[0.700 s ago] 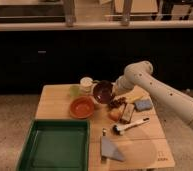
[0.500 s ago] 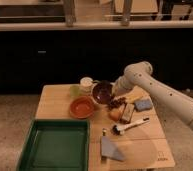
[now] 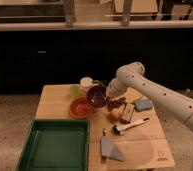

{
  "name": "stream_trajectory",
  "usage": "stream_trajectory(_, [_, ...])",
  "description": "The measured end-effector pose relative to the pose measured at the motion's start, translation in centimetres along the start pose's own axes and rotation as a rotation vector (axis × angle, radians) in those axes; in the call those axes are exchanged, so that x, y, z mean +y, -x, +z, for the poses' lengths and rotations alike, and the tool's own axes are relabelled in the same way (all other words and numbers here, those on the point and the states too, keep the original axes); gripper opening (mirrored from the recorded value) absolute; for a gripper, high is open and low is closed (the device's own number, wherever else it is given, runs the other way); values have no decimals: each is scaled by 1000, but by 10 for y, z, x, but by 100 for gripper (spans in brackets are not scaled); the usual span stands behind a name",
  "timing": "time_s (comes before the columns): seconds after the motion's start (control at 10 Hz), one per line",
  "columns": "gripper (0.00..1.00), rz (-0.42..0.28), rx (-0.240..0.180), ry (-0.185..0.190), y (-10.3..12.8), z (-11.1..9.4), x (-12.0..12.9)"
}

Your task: Stack bowls into tray

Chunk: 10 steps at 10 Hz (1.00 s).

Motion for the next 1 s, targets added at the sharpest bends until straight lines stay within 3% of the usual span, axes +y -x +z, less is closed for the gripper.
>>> stream_trajectory(0.5, [3, -10, -10, -30, 4, 5, -30])
stream_trajectory(1.0, [3, 9, -40, -34, 8, 20, -50])
